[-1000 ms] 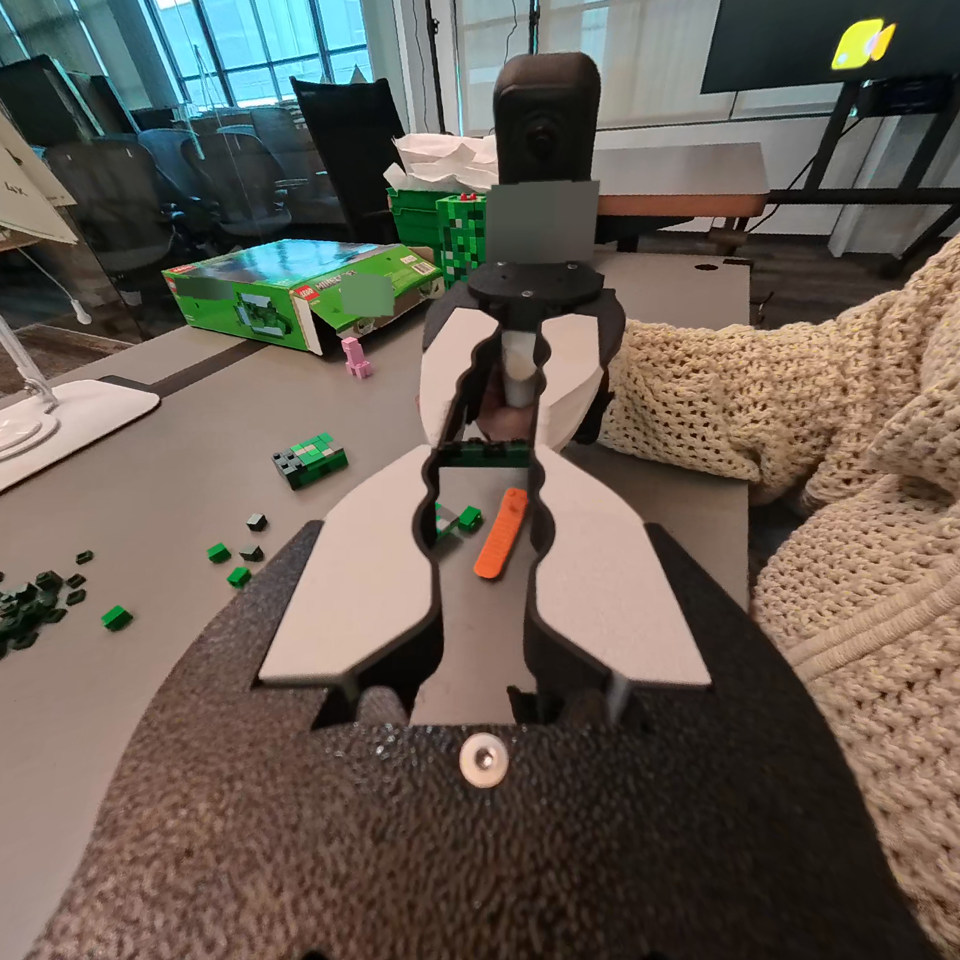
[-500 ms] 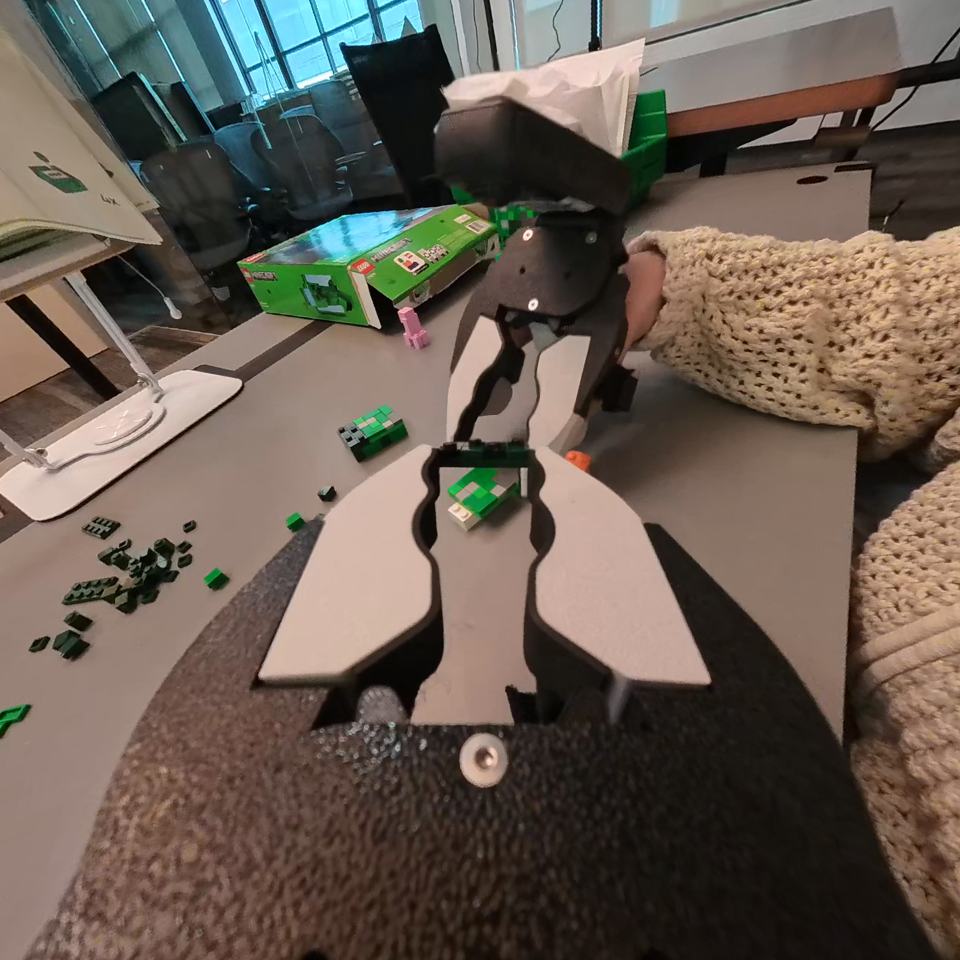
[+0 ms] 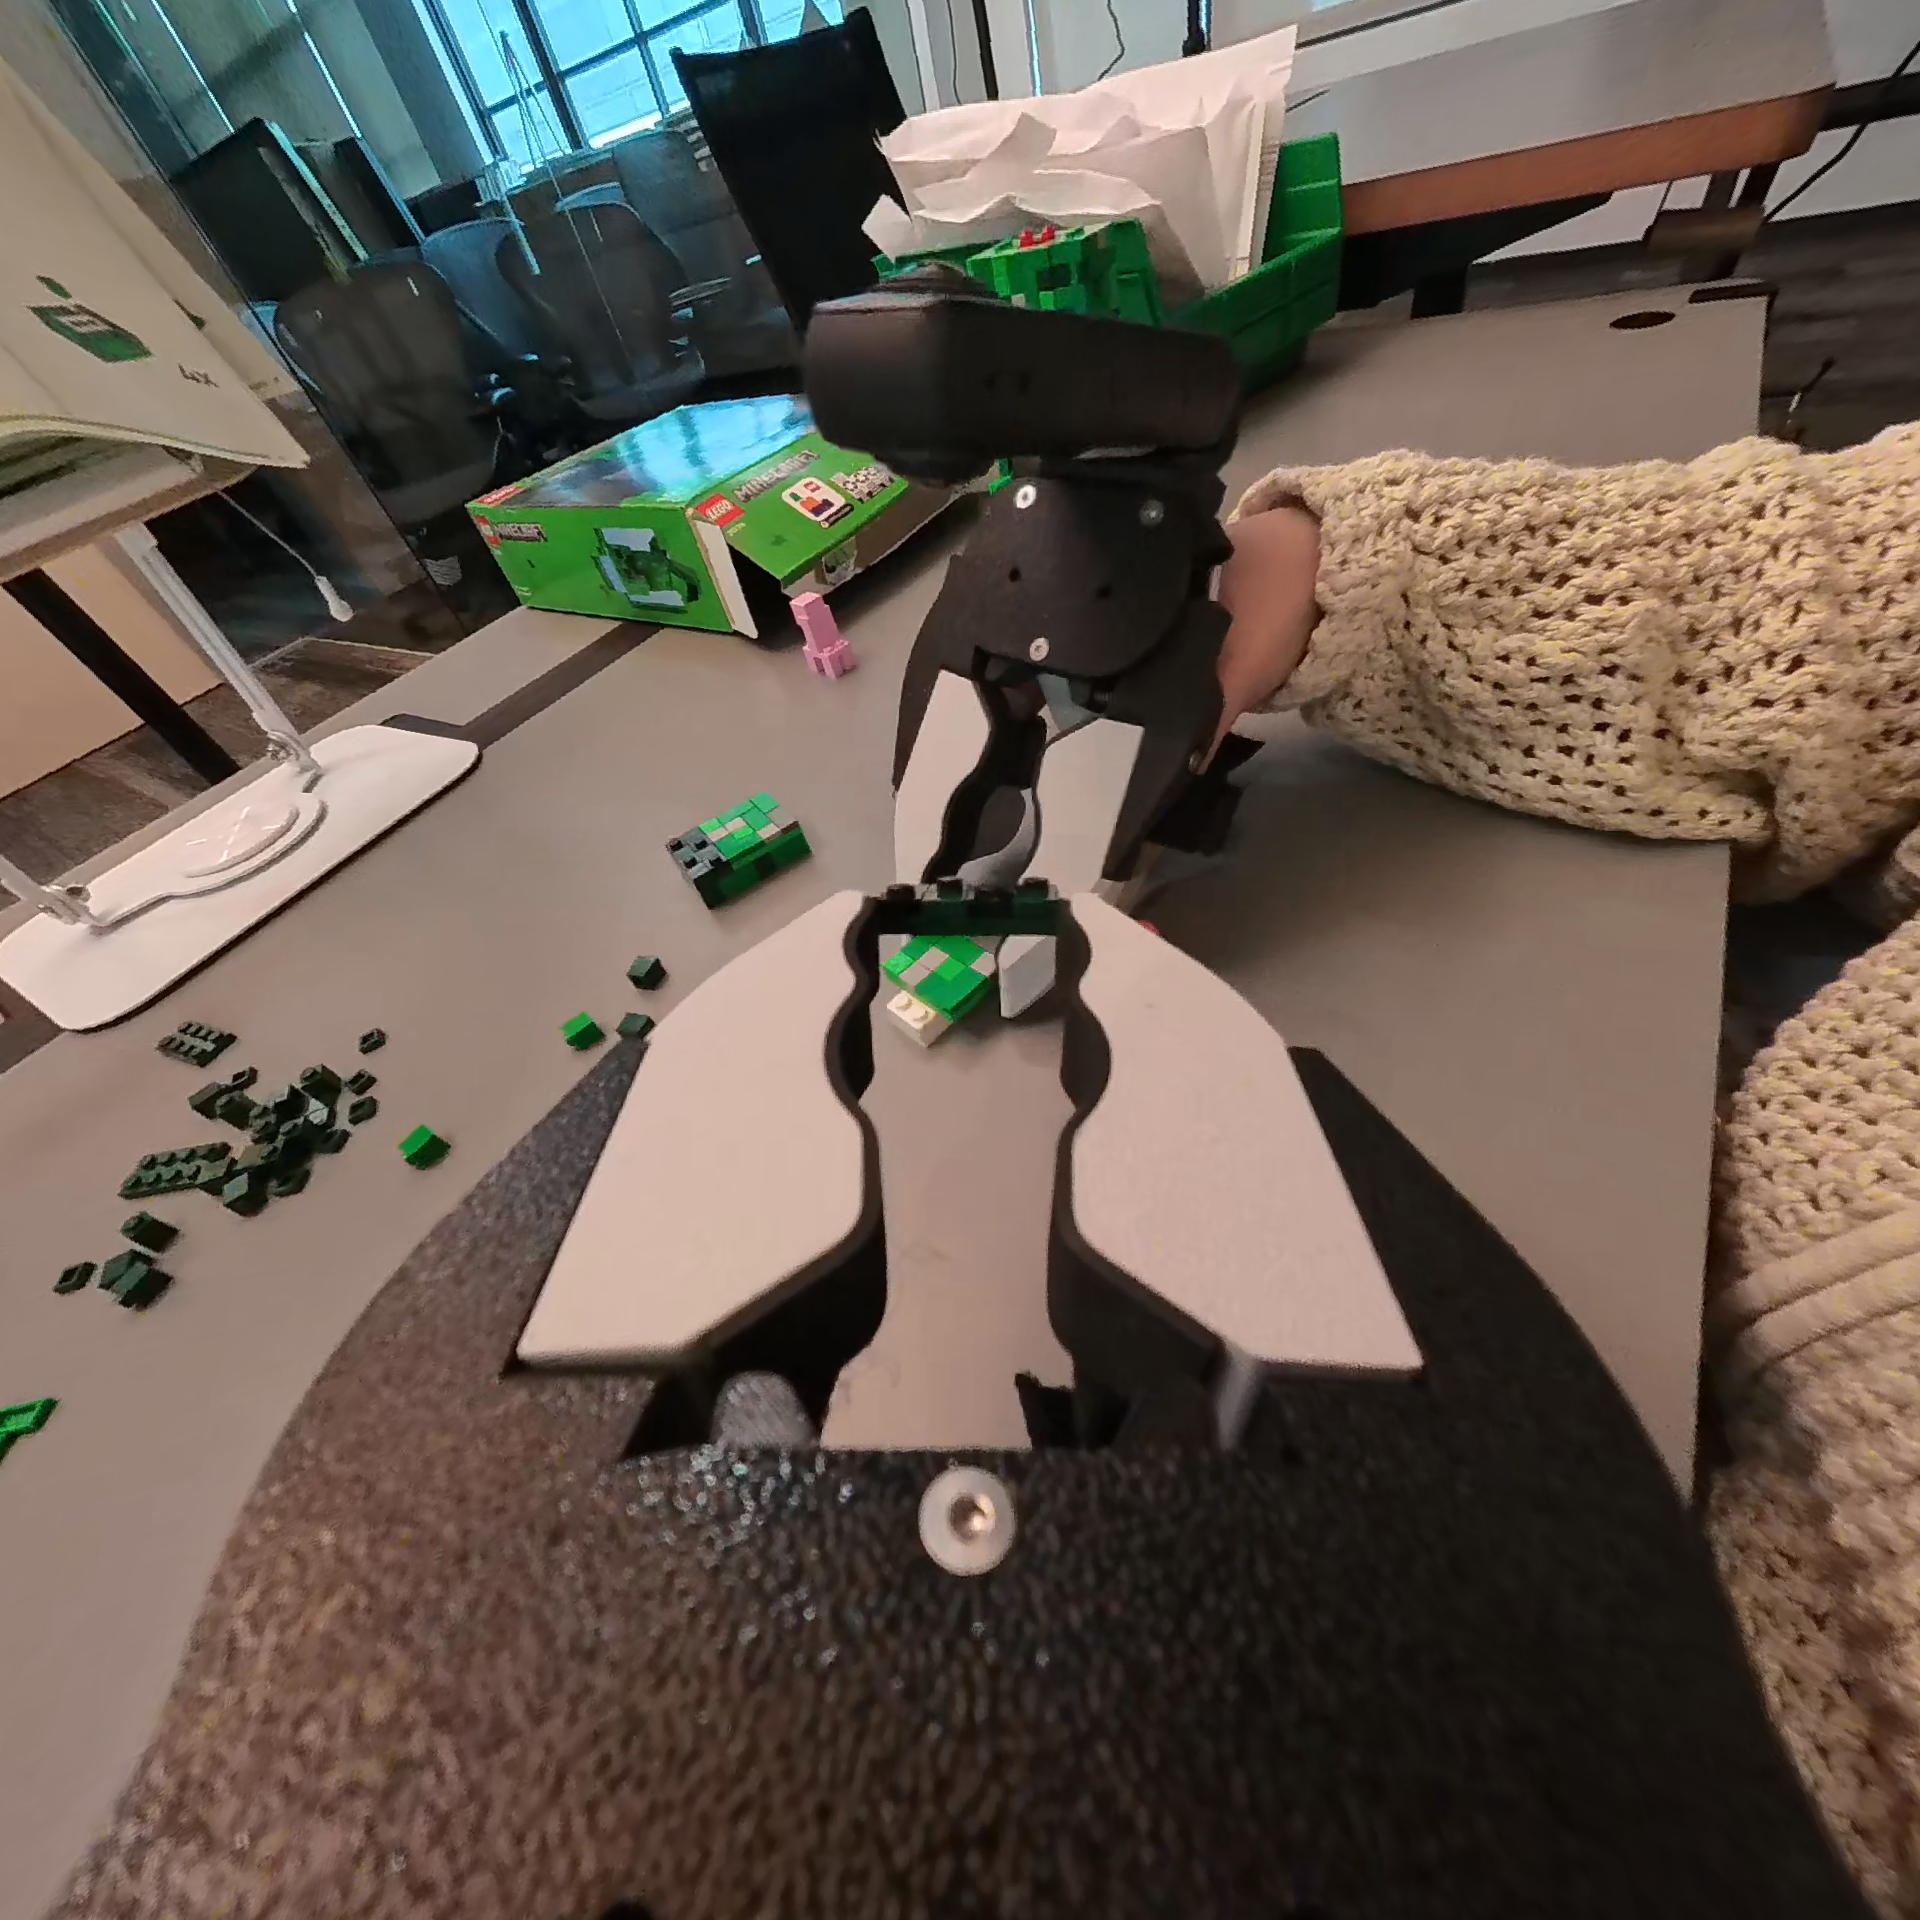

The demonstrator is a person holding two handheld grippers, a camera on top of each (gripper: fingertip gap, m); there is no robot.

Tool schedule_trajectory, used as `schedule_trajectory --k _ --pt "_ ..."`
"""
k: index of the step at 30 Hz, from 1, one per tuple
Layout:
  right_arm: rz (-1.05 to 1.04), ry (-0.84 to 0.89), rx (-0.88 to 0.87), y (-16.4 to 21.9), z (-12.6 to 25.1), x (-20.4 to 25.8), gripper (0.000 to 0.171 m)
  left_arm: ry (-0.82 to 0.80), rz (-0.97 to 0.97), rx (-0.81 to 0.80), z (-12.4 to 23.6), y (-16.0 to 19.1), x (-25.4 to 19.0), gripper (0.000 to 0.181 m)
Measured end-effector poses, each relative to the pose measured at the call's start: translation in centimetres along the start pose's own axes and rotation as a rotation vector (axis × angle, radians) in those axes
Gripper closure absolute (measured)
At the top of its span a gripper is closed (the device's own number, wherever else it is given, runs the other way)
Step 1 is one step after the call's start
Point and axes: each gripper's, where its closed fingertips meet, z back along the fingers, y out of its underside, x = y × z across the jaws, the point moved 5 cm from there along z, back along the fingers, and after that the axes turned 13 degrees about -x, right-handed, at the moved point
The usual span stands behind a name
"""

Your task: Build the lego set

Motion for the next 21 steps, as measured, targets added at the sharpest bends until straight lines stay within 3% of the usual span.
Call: schedule_trajectory --k 7,12,21 --pt "0.032 -0.055 -0.242 -2.1 1.7 0.1 0.135 -0.03 0.045 -0.024 0.0 -0.4 0.6 0.148" --pt "0.06 -0.256 -0.371 -2.0 3.8 2.4 0.135 0.002 0.107 -0.051 0.1 -0.5 0.2 0.148" --pt "0.086 -0.285 -0.293 0.1 3.5 3.4 0.135 0.092 0.179 0.022 -1.4 1.4 -2.3 0.148"
